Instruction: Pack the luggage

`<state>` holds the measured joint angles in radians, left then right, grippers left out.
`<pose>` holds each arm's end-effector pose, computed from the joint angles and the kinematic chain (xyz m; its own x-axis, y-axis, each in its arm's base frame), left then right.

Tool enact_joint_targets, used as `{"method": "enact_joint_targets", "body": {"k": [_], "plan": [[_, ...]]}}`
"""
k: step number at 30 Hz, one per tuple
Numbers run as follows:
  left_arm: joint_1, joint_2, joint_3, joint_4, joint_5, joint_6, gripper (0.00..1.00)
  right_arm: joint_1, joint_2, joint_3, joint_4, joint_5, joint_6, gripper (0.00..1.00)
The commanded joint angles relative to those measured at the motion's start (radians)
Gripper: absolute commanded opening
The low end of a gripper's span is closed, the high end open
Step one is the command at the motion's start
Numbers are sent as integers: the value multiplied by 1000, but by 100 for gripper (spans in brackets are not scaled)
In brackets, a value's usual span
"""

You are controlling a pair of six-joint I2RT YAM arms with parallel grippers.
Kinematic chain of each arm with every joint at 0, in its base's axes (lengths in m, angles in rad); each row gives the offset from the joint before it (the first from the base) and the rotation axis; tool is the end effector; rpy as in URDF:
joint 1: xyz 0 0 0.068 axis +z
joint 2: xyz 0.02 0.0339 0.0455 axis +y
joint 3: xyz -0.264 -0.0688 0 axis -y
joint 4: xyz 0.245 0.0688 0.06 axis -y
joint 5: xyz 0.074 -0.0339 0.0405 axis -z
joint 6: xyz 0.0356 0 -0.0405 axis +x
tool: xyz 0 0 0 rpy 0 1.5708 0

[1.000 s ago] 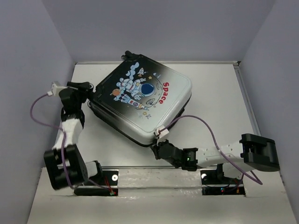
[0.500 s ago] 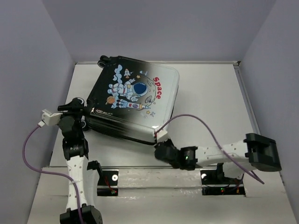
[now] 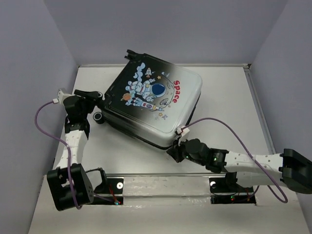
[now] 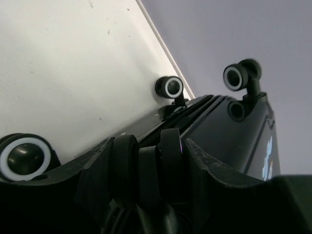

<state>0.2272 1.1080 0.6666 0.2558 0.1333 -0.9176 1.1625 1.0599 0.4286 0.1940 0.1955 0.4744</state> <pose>0.2512 0.0532 0.2791 -0.0330 -0.8155 -0.5778 -0.2011 0.5717 -0.7954 0.0948 0.2017 0.2015 -0.5289 -0.0941 -0.8434 -0.6619 0.6677 0.3406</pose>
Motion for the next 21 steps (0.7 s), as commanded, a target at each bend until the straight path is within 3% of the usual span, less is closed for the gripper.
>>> {"method": "enact_joint_targets", "body": {"k": [1, 5, 10, 13, 15, 21], "plan": [[-45, -7, -106, 60, 238, 62, 6, 126, 26, 51, 252, -133, 52, 7], [-66, 13, -192, 120, 253, 72, 6, 147, 211, 272, 274, 152, 15, 7], [-115, -20, -271, 148, 253, 80, 6, 147, 494, 562, 305, 332, -125, 7], [-123, -72, -294, 135, 258, 94, 6, 147, 505, 538, 409, 247, -131, 7], [-126, -117, -309, 123, 265, 98, 6, 138, 488, 533, 368, 217, -132, 7], [-187, -224, -378, 114, 278, 83, 6, -191, 126, 346, 222, -60, -43, 7]]}}
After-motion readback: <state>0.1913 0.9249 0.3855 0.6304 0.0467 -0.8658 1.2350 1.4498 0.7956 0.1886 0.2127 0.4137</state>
